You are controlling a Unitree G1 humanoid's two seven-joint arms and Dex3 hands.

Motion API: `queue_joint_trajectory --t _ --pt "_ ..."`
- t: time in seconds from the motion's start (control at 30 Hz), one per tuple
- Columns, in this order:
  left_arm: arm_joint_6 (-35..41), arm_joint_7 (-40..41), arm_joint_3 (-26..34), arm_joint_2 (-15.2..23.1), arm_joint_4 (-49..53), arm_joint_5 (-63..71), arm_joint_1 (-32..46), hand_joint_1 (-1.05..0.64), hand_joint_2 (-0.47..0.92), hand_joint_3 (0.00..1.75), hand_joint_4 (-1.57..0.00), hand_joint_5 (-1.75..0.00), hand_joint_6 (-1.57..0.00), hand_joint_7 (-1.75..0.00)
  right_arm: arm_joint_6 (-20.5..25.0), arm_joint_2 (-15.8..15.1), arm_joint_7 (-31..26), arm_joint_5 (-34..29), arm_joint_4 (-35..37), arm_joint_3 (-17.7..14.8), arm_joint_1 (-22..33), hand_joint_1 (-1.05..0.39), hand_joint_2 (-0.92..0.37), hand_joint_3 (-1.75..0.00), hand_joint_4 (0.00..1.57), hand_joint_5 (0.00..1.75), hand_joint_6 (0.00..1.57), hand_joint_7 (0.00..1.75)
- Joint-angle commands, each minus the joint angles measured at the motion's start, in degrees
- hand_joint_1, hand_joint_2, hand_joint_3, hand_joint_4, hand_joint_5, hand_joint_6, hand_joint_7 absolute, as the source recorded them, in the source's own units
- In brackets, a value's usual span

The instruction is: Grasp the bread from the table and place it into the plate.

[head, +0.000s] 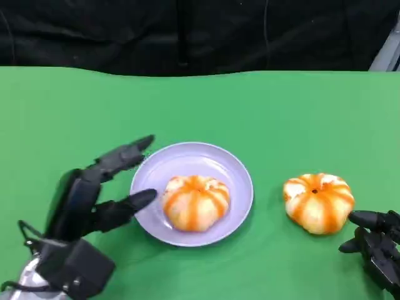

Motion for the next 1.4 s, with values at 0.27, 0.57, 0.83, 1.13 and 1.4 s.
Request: queue_joint_trajectory --t 0.27,0.57,0.83,1.13,1.4 --pt "-3.07 -12.25 8.53 -2.37 2.81 -13.65 1.03 -0.47 0.92 0.27 -0.89 -0.03 -0.67 -0.02 -0.01 -0.53 0.43 0.97 -0.63 -0.21 0.38 -0.01 -0.92 -0.44 0.67 1.31 0.89 0.67" --pt "7.07 -28.46 17.25 -6.89 -1.08 -34.29 6.14 -0.47 0.92 0.23 -0.94 -0.04 -0.69 -0.02 -0.41 -0.85 0.58 0.76 -0.02 -0.42 0.36 -0.02 -0.92 -0.44 0.67 1.31 0.89 0.66" --pt "10.29 -32.71 20.77 -8.41 -3.84 -35.39 7.36 -0.47 0.92 0.22 -0.94 -0.03 -0.69 -0.01 -0.48 -0.84 0.78 0.81 0.07 -0.54 0.33 -0.02 -0.92 -0.43 0.67 1.30 0.89 0.66" --pt "12.67 -33.24 25.11 -9.76 -2.86 -36.97 7.83 -0.48 0.92 0.19 -0.96 -0.04 -0.73 -0.02 0.14 -1.20 0.89 1.03 0.15 -0.88 -0.14 -0.04 -0.92 -0.39 0.68 1.30 0.90 0.66" --pt "13.13 -34.60 26.88 -10.10 -1.97 -36.60 7.14 -0.47 0.92 0.17 -0.97 -0.03 -0.74 -0.02 -0.62 -1.06 0.73 0.76 0.60 -0.85 -0.39 -0.03 -0.92 -0.40 0.69 1.29 0.91 0.65"
